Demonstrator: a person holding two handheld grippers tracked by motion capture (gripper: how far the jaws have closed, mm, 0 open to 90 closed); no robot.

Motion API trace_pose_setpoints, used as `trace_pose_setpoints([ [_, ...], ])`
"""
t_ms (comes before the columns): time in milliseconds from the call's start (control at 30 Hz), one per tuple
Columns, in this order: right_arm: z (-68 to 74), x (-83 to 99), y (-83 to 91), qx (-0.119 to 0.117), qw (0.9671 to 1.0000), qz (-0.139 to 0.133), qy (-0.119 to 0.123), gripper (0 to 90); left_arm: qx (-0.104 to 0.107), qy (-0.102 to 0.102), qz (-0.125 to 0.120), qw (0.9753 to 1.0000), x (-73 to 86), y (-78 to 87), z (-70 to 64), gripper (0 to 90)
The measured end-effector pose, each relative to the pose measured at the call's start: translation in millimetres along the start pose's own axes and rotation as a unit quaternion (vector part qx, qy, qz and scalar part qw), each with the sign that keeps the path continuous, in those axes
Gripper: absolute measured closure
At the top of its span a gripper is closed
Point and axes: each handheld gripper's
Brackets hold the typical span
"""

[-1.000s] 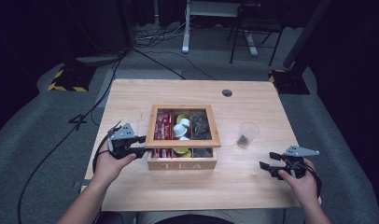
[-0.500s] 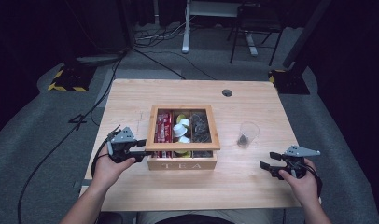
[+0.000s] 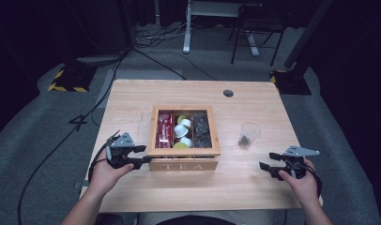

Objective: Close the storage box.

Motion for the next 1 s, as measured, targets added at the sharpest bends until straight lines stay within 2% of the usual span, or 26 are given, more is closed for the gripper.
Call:
trace_pose_setpoints([
  [100,-0.4,-0.5,-0.1,-0.001,1.0,0.0,0.001,30.9,0.0,0.011,0.004,0.9999,3.9,4.0,0.4,44.7],
  [200,-1.0,-1.3,-0.9,-0.002,1.0,0.001,0.004,30.9,-0.02,0.009,0.041,0.9989,8.4,5.9,-1.1,41.2],
  [233,-0.9,-2.0,-1.2,-0.002,1.0,0.002,0.004,30.9,-0.02,0.013,0.038,0.999,10.5,7.9,-1.4,39.7],
  [267,-1.1,-2.5,-1.2,-0.002,1.0,0.002,0.006,30.9,-0.012,0.021,0.03,0.9992,12.1,10.4,-1.5,37.6],
  [300,-0.9,-2.9,-1.4,-0.003,1.0,0.001,0.005,30.9,-0.013,0.024,0.028,0.9992,13.3,13.0,-2.1,38.6],
  [367,-1.6,-4.6,-1.2,-0.003,1.0,0.004,0.008,30.9,-0.025,0.022,0.026,0.9991,13.9,18.4,-2.2,35.9],
  [500,-3.7,-11.7,-2.0,-0.005,0.9999,0.002,0.014,30.9,-0.032,0.025,-0.006,0.9991,12.4,32.4,-1.1,34.0],
  [567,-4.0,-14.6,-3.6,-0.008,0.9998,0.003,0.016,31.0,-0.042,0.023,-0.014,0.9988,11.9,37.6,-0.4,33.0],
  [600,-4.6,-16.0,-5.0,-0.01,0.9998,0.003,0.017,31.0,-0.05,0.019,-0.019,0.9984,11.8,40.8,1.1,32.4],
  [767,-9.7,-19.2,-9.1,-0.014,0.9997,0.007,0.017,30.9,-0.079,0.038,-0.043,0.9953,14.8,51.7,12.9,28.3],
  [933,-22.8,-20.4,-8.3,-0.004,0.9999,0.011,0.011,29.4,-0.118,0.039,-0.035,0.9917,21.2,59.7,31.2,25.8],
  [1000,-29.1,-19.9,-8.3,-0.001,0.9998,0.014,0.012,27.6,-0.128,0.047,-0.026,0.9903,25.4,60.3,39.3,24.5],
])
Point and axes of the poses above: each handheld gripper's, and its own axes: y roughly backward along the jaws, x roughly out of its underside, z roughly to its left, and after that the axes turned 4 degrees about -y, right-handed
